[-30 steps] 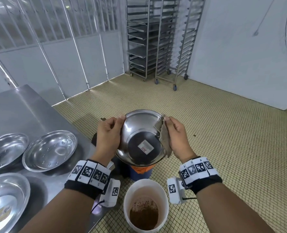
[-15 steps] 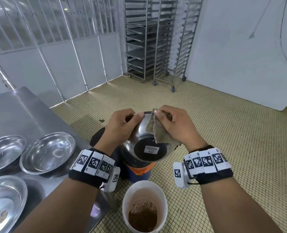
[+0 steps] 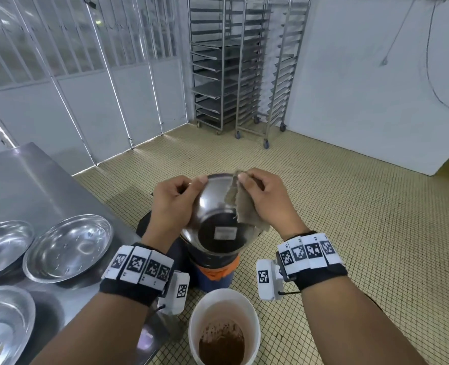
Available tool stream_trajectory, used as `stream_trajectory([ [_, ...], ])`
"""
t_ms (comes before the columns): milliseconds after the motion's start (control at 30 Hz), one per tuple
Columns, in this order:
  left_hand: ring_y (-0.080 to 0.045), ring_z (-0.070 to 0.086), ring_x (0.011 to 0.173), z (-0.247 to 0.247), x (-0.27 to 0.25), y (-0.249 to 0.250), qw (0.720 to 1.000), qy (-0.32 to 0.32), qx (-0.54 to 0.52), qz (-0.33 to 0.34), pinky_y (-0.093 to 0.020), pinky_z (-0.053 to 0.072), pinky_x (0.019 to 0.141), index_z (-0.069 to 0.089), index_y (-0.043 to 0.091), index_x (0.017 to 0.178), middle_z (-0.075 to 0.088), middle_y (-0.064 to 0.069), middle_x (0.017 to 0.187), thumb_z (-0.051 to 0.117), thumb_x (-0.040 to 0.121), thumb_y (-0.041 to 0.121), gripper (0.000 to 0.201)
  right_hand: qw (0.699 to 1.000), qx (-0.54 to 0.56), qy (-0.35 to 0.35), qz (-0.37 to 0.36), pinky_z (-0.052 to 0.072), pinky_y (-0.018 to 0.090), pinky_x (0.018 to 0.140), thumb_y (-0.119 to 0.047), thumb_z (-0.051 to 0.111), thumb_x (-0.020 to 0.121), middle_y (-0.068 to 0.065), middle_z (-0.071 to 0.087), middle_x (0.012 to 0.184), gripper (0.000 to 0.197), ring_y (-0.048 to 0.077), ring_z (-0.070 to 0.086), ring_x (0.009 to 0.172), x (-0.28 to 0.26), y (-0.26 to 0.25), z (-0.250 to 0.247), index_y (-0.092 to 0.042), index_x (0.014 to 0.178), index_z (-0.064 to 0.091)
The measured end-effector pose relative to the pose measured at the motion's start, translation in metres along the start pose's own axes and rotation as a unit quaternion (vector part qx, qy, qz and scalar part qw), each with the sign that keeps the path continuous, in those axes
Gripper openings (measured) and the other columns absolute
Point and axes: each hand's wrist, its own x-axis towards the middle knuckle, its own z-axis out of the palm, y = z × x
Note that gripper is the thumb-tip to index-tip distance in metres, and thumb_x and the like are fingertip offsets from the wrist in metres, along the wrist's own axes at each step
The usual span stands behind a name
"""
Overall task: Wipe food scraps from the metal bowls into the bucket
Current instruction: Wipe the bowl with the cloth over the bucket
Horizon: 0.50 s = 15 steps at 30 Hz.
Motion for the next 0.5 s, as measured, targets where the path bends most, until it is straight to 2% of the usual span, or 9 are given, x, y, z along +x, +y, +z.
stream_trajectory([
  [67,-0.016,0.05,0.046,-0.008,0.005,-0.005,0.997,0.054,-0.037,-0.029,-0.027,0.041,0.043,0.065,0.002,0.07,0.056,-0.001,0.051,0.073,0.094,0.041,0.047,0.994,0.088,0.024,0.068,0.05,0.024,0.074,-0.034,0.054,0.104,-0.003,0.071,0.084,0.026,0.008,0.066,0.077,-0.009,0.014,-0.001,-0.021,0.088,0.071],
  [133,-0.021,0.051,0.045,-0.012,0.005,-0.007,0.998,0.05,-0.024,-0.026,-0.03,0.041,0.043,0.064,0.007,0.068,0.055,0.0,0.049,0.072,0.095,0.044,0.046,0.99,0.091,0.017,0.101,0.048,0.026,0.077,-0.036,0.051,0.105,-0.004,0.07,0.084,0.027,0.005,0.065,0.078,-0.015,0.021,0.003,-0.024,0.088,0.069],
  [167,-0.021,0.053,0.046,-0.011,0.003,-0.006,0.999,0.036,-0.013,-0.02,-0.031,0.042,0.044,0.064,0.008,0.067,0.055,0.0,0.049,0.071,0.095,0.043,0.046,0.992,0.086,0.015,0.096,0.047,0.026,0.077,-0.036,0.051,0.105,-0.007,0.069,0.084,0.026,0.004,0.064,0.077,-0.014,0.02,0.005,-0.027,0.088,0.068],
  [233,-0.011,0.052,0.045,-0.006,-0.001,-0.004,1.0,0.008,0.011,-0.004,-0.024,0.043,0.044,0.065,0.008,0.068,0.056,0.003,0.049,0.069,0.097,0.04,0.043,0.998,0.042,0.008,0.046,0.046,0.023,0.073,-0.036,0.053,0.104,-0.011,0.068,0.079,0.023,0.003,0.063,0.074,-0.006,0.009,0.006,-0.032,0.085,0.065],
  [333,-0.004,0.048,0.042,-0.002,-0.001,0.001,1.0,0.001,0.007,0.006,-0.017,0.041,0.043,0.066,-0.001,0.071,0.056,0.002,0.05,0.072,0.096,0.034,0.043,1.0,-0.023,-0.007,-0.02,0.048,0.026,0.074,-0.034,0.056,0.104,-0.011,0.069,0.079,0.022,0.007,0.064,0.077,0.004,-0.004,0.005,-0.033,0.083,0.065],
  [400,-0.007,0.048,0.043,-0.005,0.003,0.0,0.999,0.037,-0.032,-0.022,-0.02,0.042,0.044,0.064,0.0,0.069,0.055,0.003,0.05,0.073,0.095,0.035,0.044,0.997,0.075,0.005,0.036,0.053,0.033,0.079,-0.035,0.053,0.105,-0.008,0.071,0.083,0.023,0.012,0.067,0.078,0.001,0.005,0.004,-0.027,0.088,0.068],
  [467,-0.011,0.049,0.047,-0.008,0.004,-0.004,0.989,0.079,-0.096,-0.079,-0.024,0.043,0.045,0.062,0.003,0.071,0.054,0.003,0.051,0.07,0.097,0.037,0.044,0.976,0.188,0.01,0.105,0.056,0.042,0.08,-0.037,0.049,0.106,0.003,0.072,0.088,0.031,0.019,0.068,0.081,-0.006,0.016,0.006,-0.017,0.093,0.069],
  [500,-0.013,0.049,0.049,-0.009,0.004,-0.007,0.986,0.088,-0.112,-0.092,-0.026,0.043,0.047,0.061,0.003,0.073,0.053,0.002,0.053,0.069,0.098,0.038,0.044,0.973,0.196,0.016,0.116,0.055,0.046,0.081,-0.037,0.048,0.107,0.007,0.07,0.088,0.033,0.022,0.068,0.081,-0.009,0.021,0.009,-0.016,0.091,0.069],
])
